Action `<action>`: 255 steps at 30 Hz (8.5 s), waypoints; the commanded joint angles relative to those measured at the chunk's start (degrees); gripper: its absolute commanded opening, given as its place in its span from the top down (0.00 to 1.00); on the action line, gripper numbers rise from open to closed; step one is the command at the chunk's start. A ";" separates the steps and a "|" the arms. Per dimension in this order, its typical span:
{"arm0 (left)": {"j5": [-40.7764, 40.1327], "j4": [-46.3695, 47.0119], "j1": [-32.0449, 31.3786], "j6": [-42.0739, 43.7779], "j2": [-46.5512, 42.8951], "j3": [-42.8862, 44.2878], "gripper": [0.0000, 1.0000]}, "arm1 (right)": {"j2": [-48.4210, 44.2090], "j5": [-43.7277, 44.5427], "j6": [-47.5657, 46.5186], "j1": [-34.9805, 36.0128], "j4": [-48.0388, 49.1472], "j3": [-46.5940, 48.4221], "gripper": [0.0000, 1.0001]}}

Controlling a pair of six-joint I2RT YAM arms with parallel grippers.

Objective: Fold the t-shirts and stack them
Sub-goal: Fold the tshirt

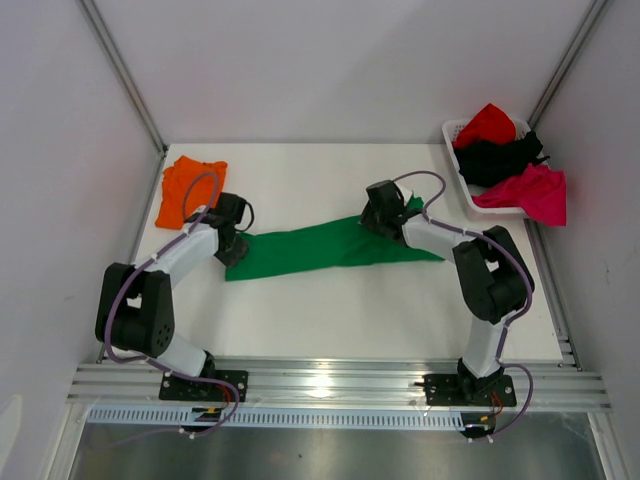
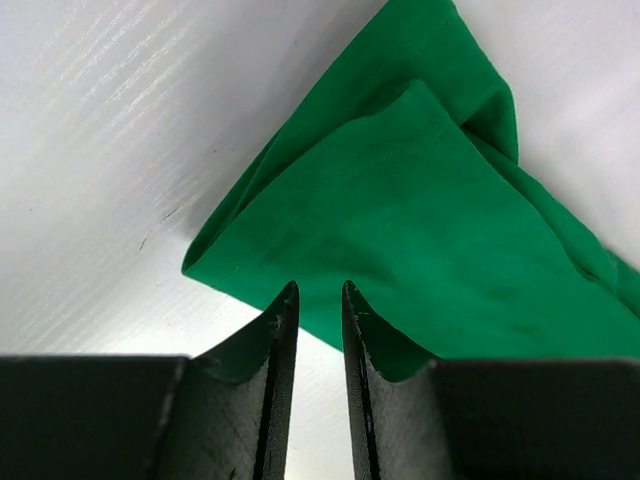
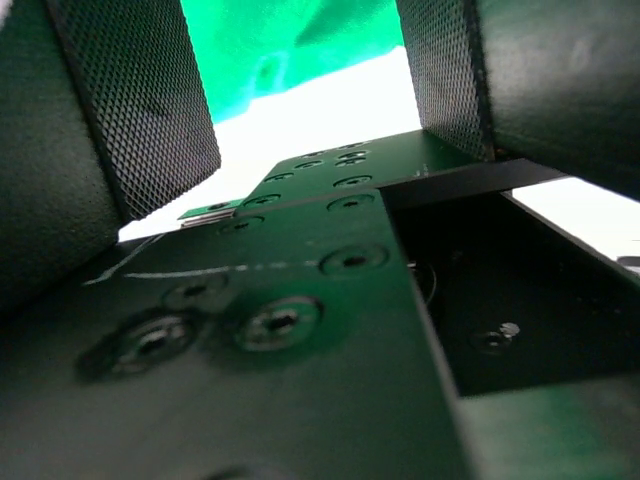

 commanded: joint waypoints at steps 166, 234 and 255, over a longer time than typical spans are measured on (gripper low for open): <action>21.12 24.19 1.02 25.94 -48.50 -4.42 0.33 | -5.81 -32.16 -2.48 20.93 8.16 -16.50 0.45; 16.30 20.06 1.20 29.45 -50.70 -3.19 0.33 | 8.21 17.06 1.73 -8.42 -5.98 9.22 0.44; 15.32 18.13 1.20 30.42 -51.84 -1.87 0.33 | 17.53 -2.25 -3.78 -11.24 -1.44 16.86 0.45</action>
